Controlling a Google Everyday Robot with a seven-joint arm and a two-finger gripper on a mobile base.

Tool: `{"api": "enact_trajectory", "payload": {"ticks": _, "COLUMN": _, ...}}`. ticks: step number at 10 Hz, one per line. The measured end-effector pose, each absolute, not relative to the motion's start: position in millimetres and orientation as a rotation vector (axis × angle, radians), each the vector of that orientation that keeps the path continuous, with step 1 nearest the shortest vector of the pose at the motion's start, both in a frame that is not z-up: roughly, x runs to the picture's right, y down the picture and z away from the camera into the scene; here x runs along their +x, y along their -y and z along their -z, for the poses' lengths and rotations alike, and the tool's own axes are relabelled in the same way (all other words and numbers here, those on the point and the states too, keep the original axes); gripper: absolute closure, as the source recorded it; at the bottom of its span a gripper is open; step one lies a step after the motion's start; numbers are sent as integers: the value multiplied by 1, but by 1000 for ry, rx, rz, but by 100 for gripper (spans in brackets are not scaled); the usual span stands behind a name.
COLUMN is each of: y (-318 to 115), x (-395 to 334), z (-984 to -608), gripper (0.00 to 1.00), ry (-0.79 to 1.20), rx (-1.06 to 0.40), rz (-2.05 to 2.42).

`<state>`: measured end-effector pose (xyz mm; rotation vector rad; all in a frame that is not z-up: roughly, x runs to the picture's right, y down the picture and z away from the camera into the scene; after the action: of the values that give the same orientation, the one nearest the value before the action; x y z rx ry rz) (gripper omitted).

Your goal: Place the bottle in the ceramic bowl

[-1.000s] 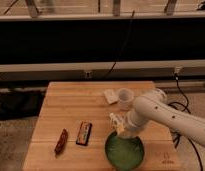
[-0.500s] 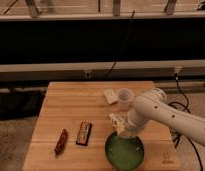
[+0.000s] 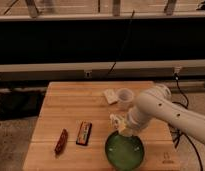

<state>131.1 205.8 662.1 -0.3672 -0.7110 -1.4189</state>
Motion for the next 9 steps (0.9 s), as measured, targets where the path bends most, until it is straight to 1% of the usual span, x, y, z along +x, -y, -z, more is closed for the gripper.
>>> {"api": "enact_trajectory", "payload": {"ticks": 3, "y": -212, "x": 141, "z": -644, "gripper": 100, "ry": 706, "rx": -354, "rz": 1416}}
{"api": "enact_trajectory", "payload": {"ticks": 9, "y": -249, "x": 153, "z": -608, "gripper": 100, "ry": 737, "rx": -345, "rz": 1411}}
